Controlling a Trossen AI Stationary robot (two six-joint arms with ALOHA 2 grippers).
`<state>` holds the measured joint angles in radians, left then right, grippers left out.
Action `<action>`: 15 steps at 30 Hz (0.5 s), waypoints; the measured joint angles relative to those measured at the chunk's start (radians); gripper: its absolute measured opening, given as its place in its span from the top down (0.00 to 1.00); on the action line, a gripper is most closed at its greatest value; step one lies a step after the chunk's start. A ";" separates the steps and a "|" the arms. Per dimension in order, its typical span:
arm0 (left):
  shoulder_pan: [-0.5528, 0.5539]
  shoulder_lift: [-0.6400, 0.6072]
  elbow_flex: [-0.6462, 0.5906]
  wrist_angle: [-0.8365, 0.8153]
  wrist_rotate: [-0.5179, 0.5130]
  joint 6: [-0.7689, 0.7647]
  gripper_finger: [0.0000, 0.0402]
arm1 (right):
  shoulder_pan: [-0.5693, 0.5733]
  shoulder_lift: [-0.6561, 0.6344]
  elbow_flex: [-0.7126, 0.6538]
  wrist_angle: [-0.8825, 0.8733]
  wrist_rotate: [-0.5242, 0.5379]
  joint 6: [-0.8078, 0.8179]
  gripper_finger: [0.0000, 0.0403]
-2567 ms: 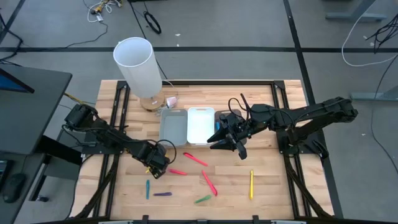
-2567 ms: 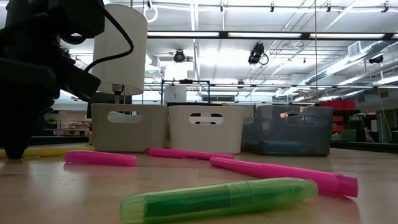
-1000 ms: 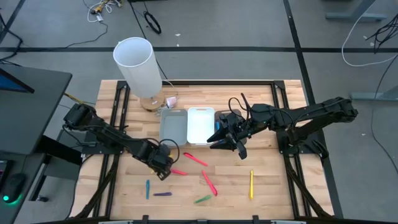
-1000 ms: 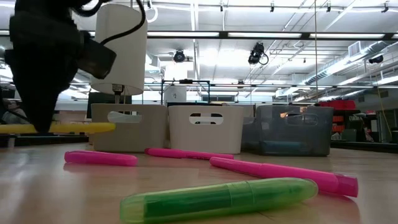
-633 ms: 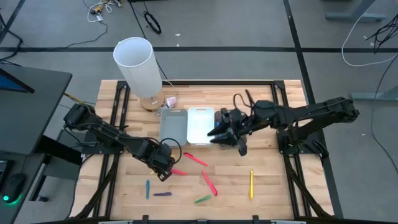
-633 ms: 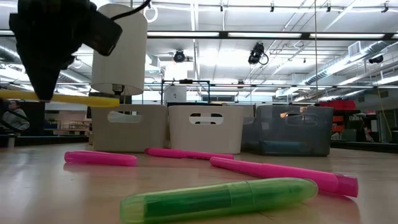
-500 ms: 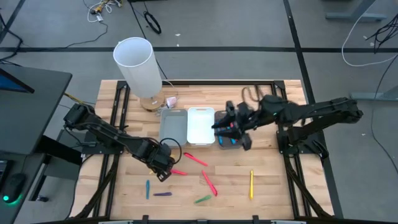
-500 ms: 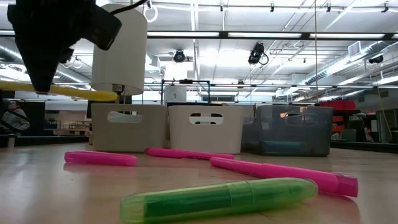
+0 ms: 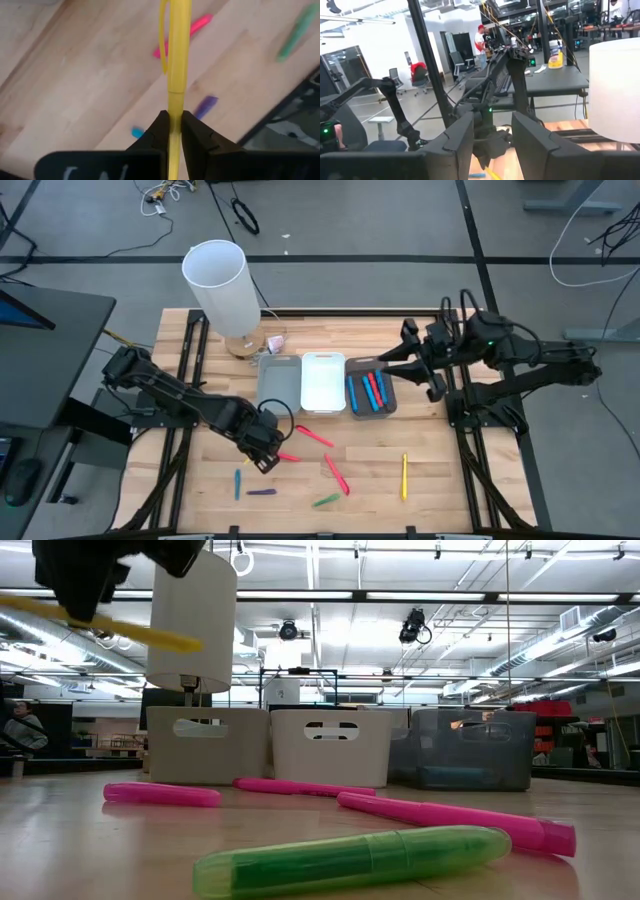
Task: Pick & Place Markers
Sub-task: Put the left yellow highlighter pen into the white bin
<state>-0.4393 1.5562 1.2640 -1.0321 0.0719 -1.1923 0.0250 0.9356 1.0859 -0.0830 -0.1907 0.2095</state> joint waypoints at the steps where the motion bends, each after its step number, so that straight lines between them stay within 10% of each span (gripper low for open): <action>1: 0.000 -0.001 0.016 -0.012 0.003 -0.009 0.92 | 0.000 -0.003 0.000 0.000 0.000 0.000 0.67; 15: 0.070 -0.001 0.199 -0.044 -0.042 -0.086 0.94 | 0.000 -0.007 0.000 -0.002 0.000 -0.009 0.67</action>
<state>-0.3689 1.5555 1.4632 -1.0756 0.0299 -1.2788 0.0250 0.9291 1.0859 -0.0852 -0.1909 0.2005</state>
